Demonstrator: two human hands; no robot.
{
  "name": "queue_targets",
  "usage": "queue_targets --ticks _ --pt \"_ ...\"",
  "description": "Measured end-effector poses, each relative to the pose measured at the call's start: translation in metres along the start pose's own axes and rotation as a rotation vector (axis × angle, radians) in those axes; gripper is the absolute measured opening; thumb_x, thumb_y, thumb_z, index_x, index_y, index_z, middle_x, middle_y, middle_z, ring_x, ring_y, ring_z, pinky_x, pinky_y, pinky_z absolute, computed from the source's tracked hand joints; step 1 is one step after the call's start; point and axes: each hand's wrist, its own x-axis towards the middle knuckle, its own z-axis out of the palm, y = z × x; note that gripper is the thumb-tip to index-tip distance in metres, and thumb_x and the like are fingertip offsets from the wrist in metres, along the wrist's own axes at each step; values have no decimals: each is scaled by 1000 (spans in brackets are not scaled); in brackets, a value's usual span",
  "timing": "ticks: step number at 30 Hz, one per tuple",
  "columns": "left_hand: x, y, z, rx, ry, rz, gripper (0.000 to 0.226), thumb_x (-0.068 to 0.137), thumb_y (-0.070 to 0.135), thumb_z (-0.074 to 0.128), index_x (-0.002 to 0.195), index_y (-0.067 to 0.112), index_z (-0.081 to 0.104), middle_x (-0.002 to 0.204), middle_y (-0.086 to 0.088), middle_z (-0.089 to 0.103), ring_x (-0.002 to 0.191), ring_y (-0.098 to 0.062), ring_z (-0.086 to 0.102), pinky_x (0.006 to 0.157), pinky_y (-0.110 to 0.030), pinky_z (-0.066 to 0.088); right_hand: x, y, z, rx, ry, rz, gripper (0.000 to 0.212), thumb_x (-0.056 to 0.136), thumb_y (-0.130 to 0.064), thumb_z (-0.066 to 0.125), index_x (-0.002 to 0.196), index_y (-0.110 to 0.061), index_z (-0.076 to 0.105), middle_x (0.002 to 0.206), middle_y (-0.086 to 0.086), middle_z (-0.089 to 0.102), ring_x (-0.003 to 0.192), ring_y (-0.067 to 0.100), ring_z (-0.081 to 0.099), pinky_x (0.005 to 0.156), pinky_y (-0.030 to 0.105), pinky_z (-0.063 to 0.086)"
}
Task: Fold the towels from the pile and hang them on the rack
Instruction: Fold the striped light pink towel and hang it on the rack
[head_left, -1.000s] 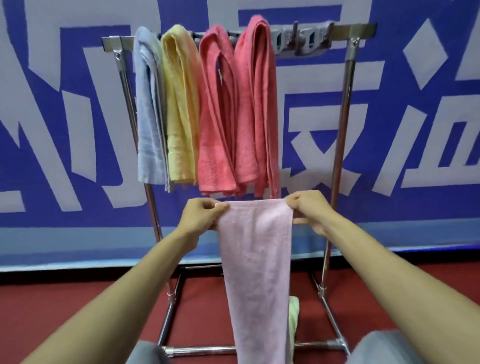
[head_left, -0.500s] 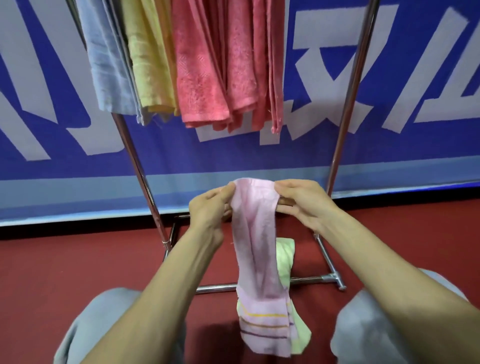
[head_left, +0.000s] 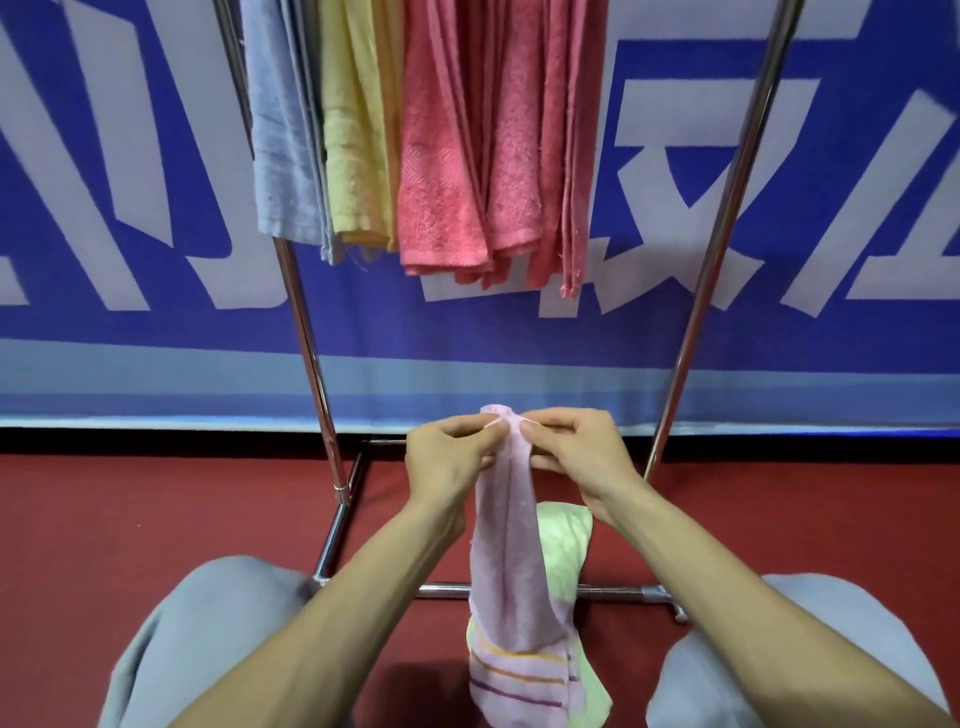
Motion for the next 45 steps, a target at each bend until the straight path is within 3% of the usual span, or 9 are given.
queue_targets --ticks 6,12,18,23,26,30,36,41,45 --pt "-1 -2 6 -39 2 -2 10 79 10 76 88 9 76 83 -11 75 79 -20 70 70 -27 56 -2 -1 0 26 -17 12 14 89 -4 63 98 1 72 89 14 74 79 16 71 72 26 60" --pt "-2 5 2 25 -121 -70 34 99 25 39 127 16 56 92 -2 76 116 -14 57 103 -33 39 -3 -4 -11 -21 -1 -29 6 84 -11 71 82 -12 76 80 7 75 79 15 72 74 29 60" --pt "-9 14 -5 110 -245 -101 35 100 32 33 128 21 52 92 6 76 123 -7 49 111 -36 29 -7 -6 -21 -311 9 -173 12 72 -18 81 82 -23 76 82 -4 76 84 6 72 84 33 57" --pt "-10 26 -12 134 -326 -23 24 87 23 59 111 25 66 102 -1 74 106 -5 62 98 -27 41 -4 -10 -24 -250 -9 -138 15 81 -2 70 95 -7 75 84 11 75 78 17 71 73 28 59" --pt "-3 27 -17 351 -297 144 61 75 6 76 129 25 54 107 1 66 90 -8 59 83 -20 47 -3 -13 -25 -264 -35 -153 18 81 4 66 88 -10 74 80 14 73 74 18 69 74 34 60" --pt "4 27 -26 642 -409 242 99 65 25 87 145 34 30 130 8 41 118 -8 42 94 -21 37 -8 -23 -29 -310 -155 -249 23 81 7 62 82 -13 73 77 0 74 72 7 66 74 25 55" --pt "-2 30 -20 445 -438 314 16 73 23 82 83 14 75 80 -4 72 71 -8 59 69 -26 45 -11 -31 -39 -230 -241 -300 25 86 11 56 87 -10 69 78 -7 69 72 1 62 72 14 48" --pt "-4 23 -10 435 -376 251 14 75 25 79 78 12 74 68 2 67 61 -5 52 59 -21 42 -8 -26 -42 -257 -117 -330 28 86 9 56 84 -16 68 82 -8 69 74 -2 62 73 13 47" --pt "-1 20 -8 213 -410 -34 22 79 19 75 89 -1 74 88 -12 74 76 -16 62 72 -28 51 -7 -24 -42 -228 -43 -325 29 88 7 54 86 -18 68 88 -6 69 80 1 63 73 14 48"
